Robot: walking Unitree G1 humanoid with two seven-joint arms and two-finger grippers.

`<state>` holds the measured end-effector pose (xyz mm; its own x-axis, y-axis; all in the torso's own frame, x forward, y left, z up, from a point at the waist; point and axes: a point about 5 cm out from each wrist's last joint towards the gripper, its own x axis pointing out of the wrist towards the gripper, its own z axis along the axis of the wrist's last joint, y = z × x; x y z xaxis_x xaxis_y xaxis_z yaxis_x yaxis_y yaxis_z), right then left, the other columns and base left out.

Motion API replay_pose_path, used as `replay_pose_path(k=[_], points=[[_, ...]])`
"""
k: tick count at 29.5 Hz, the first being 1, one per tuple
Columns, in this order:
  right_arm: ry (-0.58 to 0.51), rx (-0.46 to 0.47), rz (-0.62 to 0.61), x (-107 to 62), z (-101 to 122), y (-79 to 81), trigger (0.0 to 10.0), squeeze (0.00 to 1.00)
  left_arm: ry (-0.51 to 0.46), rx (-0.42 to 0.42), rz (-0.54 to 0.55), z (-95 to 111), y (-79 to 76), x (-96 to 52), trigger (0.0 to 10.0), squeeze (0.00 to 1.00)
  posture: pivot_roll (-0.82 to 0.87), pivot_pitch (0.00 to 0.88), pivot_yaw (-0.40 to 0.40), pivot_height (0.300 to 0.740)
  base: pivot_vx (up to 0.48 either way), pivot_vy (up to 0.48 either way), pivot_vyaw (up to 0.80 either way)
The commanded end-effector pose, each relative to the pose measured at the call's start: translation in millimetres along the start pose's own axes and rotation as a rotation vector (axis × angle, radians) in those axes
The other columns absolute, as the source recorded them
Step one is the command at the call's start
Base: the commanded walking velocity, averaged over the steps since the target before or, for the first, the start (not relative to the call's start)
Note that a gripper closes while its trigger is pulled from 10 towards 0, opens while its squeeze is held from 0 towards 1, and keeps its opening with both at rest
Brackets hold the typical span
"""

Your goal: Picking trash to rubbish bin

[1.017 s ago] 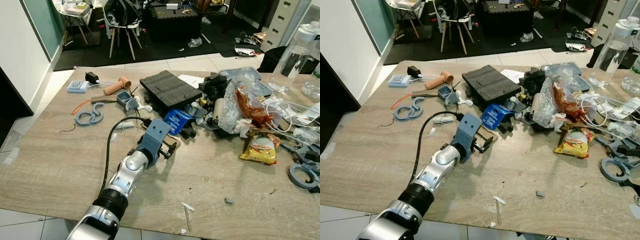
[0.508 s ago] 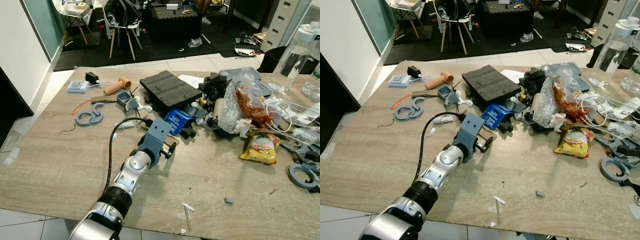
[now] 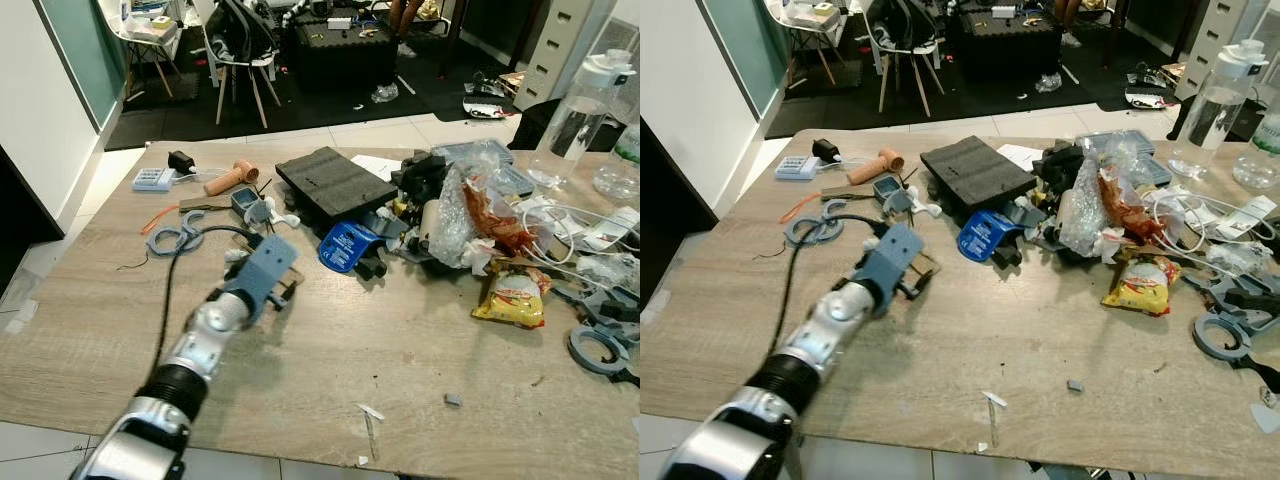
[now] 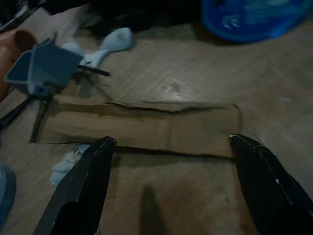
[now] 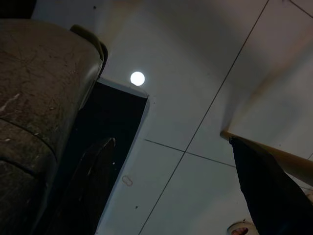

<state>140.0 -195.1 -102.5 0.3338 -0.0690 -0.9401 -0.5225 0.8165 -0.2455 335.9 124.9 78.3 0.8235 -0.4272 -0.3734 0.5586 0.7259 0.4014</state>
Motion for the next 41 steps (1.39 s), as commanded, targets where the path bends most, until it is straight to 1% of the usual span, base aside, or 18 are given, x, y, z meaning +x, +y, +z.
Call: replay_pose_path(k=[1, 7, 8, 9, 11, 13, 14, 15, 16, 19, 20, 23, 25, 29, 31, 35, 37, 41], points=[[0.005, -0.014, 0.061, 0.4, 0.1, 16.6, 10.0, 0.00, 0.238, 0.001, -0.164, -50.1, -18.7, -16.7, 10.0, 0.00, -0.01, 0.029, 0.055, 0.740, 0.000, 0.000, 0.00], [0.010, -0.018, 0.057, 0.2, -3.0, 10.9, 10.0, 0.00, 0.242, 0.027, -0.369, -54.8, -28.2, -36.4, 10.0, 0.00, -0.01, 0.035, 0.053, 0.740, 0.000, 0.000, 0.00], [0.010, -0.018, 0.057, 0.2, -3.0, 10.9, 10.0, 0.00, 0.242, 0.027, -0.369, -54.8, -28.2, -36.4, 10.0, 0.00, -0.01, 0.035, 0.053, 0.740, 0.000, 0.000, 0.00], [0.012, -0.020, 0.056, 0.1, -3.9, 9.5, 10.0, 0.00, 0.222, 0.043, -0.401, -50.8, -25.4, -43.3, 10.0, 0.00, -0.01, 0.037, 0.053, 0.740, 0.000, 0.000, 0.00], [0.013, -0.020, 0.056, 0.0, -4.1, 9.1, 10.0, 0.00, 0.198, 0.028, -0.372, -45.5, -20.2, -42.7, 10.0, 0.00, -0.01, 0.037, 0.053, 0.740, 0.000, 0.000, 0.00], [0.014, -0.021, 0.056, 0.0, -4.3, 9.2, 10.0, 0.00, 0.088, -0.029, -0.305, -27.3, -10.9, -37.9, 10.0, 0.00, -0.01, 0.039, 0.052, 0.740, 0.000, 0.000, 0.00], [0.014, -0.022, 0.056, 0.1, -4.2, 9.7, 10.0, 0.00, 0.011, -0.100, -0.251, -13.4, -4.9, -34.1, 10.0, 0.00, -0.01, 0.042, 0.053, 0.740, 0.000, 0.000, 0.00], [0.014, -0.022, 0.056, 0.1, -4.2, 9.7, 10.0, 0.00, 0.011, -0.100, -0.251, -13.4, -4.9, -34.1, 10.0, 0.00, -0.01, 0.042, 0.053, 0.740, 0.000, 0.000, 0.00], [0.014, -0.022, 0.057, 0.1, -4.1, 10.0, 10.0, 0.00, -0.039, -0.148, -0.217, -4.5, -0.9, -32.4, 10.0, 0.00, -0.01, 0.042, 0.053, 0.740, 0.000, 0.000, 0.00], [0.013, -0.023, 0.062, 0.3, -2.9, 15.1, 10.0, 0.00, -0.140, -0.379, -0.022, 18.6, 18.8, -23.1, 10.0, 0.00, -0.01, 0.044, 0.052, 0.740, 0.000, 0.000, 0.00], [0.013, -0.023, 0.062, 0.3, -2.9, 15.1, 10.0, 0.00, -0.140, -0.379, -0.022, 18.6, 18.8, -23.1, 10.0, 0.00, -0.01, 0.044, 0.052, 0.740, 0.000, 0.000, 0.00], [0.014, -0.022, 0.064, 0.3, -3.3, 17.2, 10.0, 0.00, -0.192, -0.615, 0.034, 30.7, 16.9, -16.7, 10.0, 0.00, -0.01, 0.045, 0.052, 0.740, 0.000, 0.000, 0.00], [0.022, -0.021, 0.065, -0.1, -8.7, 17.4, 10.0, 0.00, -0.142, -0.810, 0.101, 28.4, 7.0, -7.9, 10.0, 0.00, -0.02, 0.046, 0.054, 0.740, 0.000, 0.000, 0.00], [0.029, -0.020, 0.063, -0.4, -13.4, 16.0, 10.0, 0.00, -0.068, -0.849, 0.132, 20.4, -2.2, -3.8, 10.0, 0.00, -0.02, 0.047, 0.055, 0.740, 0.000, 0.000, 0.00], [0.031, -0.019, 0.062, -0.6, -15.2, 14.4, 10.0, 0.00, -0.011, -0.898, 0.164, 12.4, -7.4, -2.3, 10.0, 0.00, -0.02, 0.049, 0.056, 0.740, 0.000, 0.000, 0.00], [0.032, -0.019, 0.061, -0.7, -15.7, 13.0, 10.0, 0.00, 0.032, -0.916, 0.197, 5.9, -8.6, -2.7, 10.0, 0.00, -0.02, 0.048, 0.056, 0.740, 0.000, 0.000, 0.00], [0.033, -0.018, 0.059, -0.7, -15.4, 11.6, 10.0, 0.00, 0.065, -0.927, 0.260, -0.1, -4.7, -5.0, 10.0, 0.00, -0.02, 0.048, 0.056, 0.740, 0.000, 0.000, 0.00], [0.031, -0.018, 0.058, -0.5, -13.9, 11.5, 10.0, 0.00, 0.070, -0.949, 0.263, -0.6, -3.1, -5.1, 10.0, 0.00, -0.02, 0.048, 0.055, 0.740, 0.000, 0.000, 0.00]])
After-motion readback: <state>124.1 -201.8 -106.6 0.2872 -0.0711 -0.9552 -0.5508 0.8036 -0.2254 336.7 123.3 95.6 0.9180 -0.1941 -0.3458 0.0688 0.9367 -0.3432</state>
